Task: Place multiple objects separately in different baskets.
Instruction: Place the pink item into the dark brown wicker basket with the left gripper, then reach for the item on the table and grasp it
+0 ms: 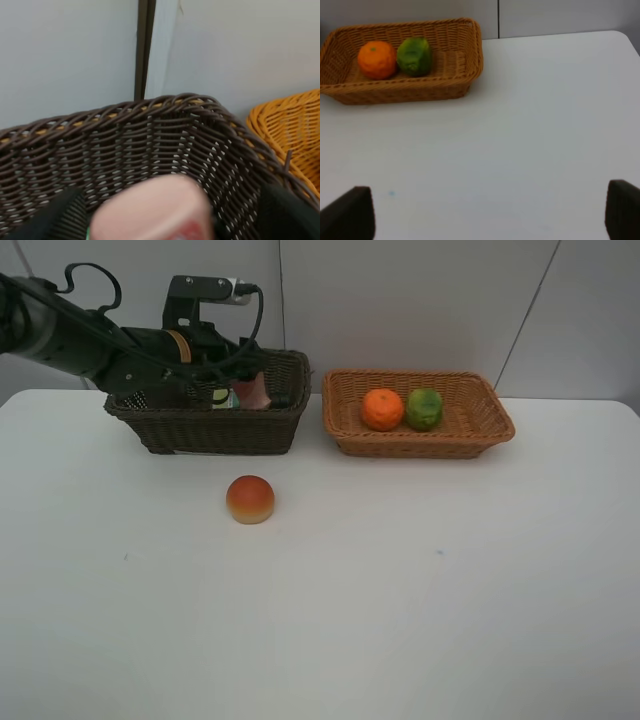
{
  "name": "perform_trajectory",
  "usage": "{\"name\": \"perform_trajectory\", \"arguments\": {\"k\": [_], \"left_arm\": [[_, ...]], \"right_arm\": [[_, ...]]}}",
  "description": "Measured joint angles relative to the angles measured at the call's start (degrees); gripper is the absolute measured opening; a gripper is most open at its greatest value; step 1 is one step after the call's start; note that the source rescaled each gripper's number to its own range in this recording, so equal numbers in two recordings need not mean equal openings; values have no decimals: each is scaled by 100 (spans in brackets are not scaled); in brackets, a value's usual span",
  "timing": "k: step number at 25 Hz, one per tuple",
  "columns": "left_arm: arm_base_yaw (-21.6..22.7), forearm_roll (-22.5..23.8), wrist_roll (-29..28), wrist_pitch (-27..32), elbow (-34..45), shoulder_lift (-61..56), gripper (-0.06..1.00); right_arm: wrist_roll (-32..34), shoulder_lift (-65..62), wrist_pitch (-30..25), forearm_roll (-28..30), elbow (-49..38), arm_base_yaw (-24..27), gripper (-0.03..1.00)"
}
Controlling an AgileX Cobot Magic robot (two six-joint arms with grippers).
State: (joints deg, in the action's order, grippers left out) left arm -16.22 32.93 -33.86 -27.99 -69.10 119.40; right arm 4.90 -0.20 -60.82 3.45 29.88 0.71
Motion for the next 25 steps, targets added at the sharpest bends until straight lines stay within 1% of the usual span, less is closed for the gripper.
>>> {"name": "perform_trajectory", "arguments": {"k": [4,8,13,17,22,24,25], "left_arm": [[0,0,-2,96,0,-309,89],[0,0,-157,479,0,-655,89],[-55,12,-857,1430,-8,-1012,89],[-145,16,-1168,2317,-8,-1200,89],[-417,-61,-1159,3299,-8,-1237,89],[-575,-305,-964,3579,-8,-1237,89],[-654,-488,-769,3724,-8,-1237,89]], "right_arm": [[0,0,0,0,0,0,100],[0,0,0,0,0,0,100],[0,0,0,0,0,0,100],[0,0,0,0,0,0,100],[0,0,0,0,0,0,100],[0,0,0,0,0,0,100],[0,0,0,0,0,0,100]]}}
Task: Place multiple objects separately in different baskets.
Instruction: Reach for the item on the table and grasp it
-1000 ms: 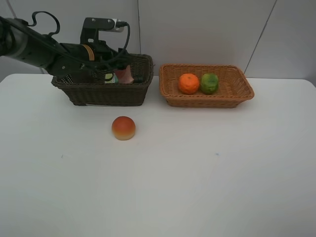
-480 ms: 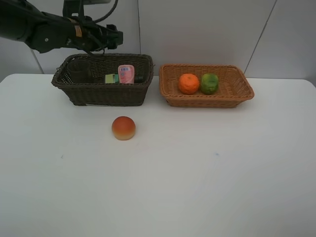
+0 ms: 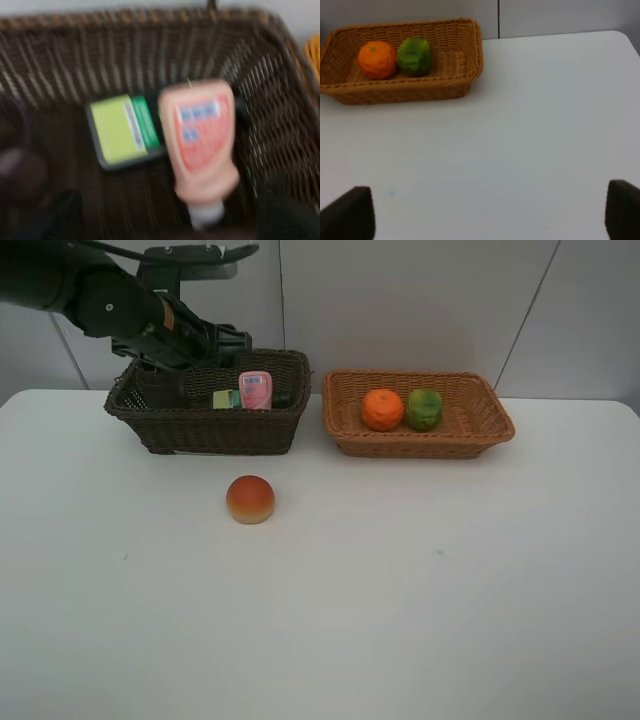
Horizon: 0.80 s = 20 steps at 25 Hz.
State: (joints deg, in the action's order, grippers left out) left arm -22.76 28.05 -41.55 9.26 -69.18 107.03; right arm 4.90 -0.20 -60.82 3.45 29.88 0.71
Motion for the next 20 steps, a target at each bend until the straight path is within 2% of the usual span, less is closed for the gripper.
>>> {"name": "perform_trajectory", "arguments": {"k": [5,8,11,16,20], "left_arm": [[-296,-1079,1416,836,0,-108,89],[-407,-1608,2032,1224,0,-291,89],[-510,-1905,2267,1608,-7,-468,89],[-696,-2053,2448,2434,-12,-536,89],[-806,-2150,2557,2730,-12,-536,89]], "right_arm": [[0,0,0,0,0,0,100],[0,0,0,0,0,0,100],[0,0,0,0,0,0,100],[0,0,0,0,0,0,100],[0,0,0,0,0,0,100]]}}
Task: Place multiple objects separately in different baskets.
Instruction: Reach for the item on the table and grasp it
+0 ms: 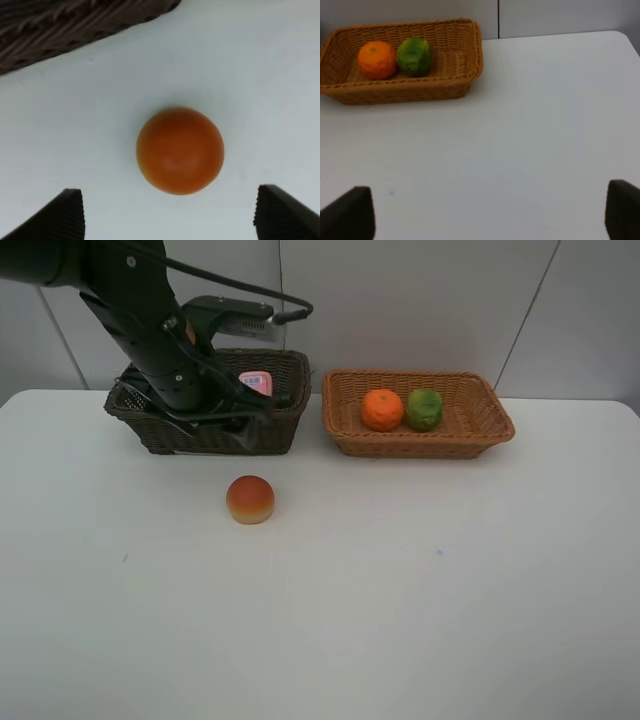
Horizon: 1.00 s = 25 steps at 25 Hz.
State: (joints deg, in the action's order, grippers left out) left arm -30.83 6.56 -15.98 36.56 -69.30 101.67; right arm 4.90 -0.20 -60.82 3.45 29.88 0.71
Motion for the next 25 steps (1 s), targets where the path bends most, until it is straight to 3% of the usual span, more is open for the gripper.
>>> {"name": "perform_trajectory", "arguments": {"k": [14,25], "left_arm": [[-26,-93,25,38,-39,670,93],[-206,-108,275,474,-967,1489,98]], "right_arm": [[0,0,0,0,0,0,100],[0,0,0,0,0,0,100]]}}
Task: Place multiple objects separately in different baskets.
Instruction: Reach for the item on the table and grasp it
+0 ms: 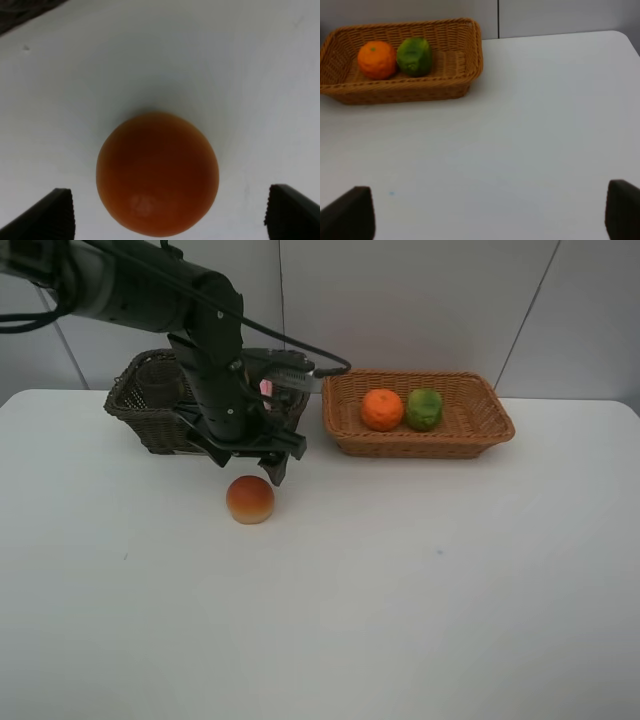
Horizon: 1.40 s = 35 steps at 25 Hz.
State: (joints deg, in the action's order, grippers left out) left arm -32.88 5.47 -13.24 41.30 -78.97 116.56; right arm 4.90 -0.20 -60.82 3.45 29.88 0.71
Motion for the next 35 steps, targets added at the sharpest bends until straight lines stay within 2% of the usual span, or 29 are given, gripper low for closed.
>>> {"name": "perform_trajectory", "arguments": {"k": [9,30,32,35], "left_arm": [[0,-30,145,80,-99,356,100],[72,-67,206,-337,-131,836,99],[72,-66,206,-362,-132,836,97],[72,-66,206,-375,-132,836,86]], "right_arm": [[0,0,0,0,0,0,100],[0,0,0,0,0,0,100],[0,0,0,0,0,0,100],[0,0,0,0,0,0,100]]}}
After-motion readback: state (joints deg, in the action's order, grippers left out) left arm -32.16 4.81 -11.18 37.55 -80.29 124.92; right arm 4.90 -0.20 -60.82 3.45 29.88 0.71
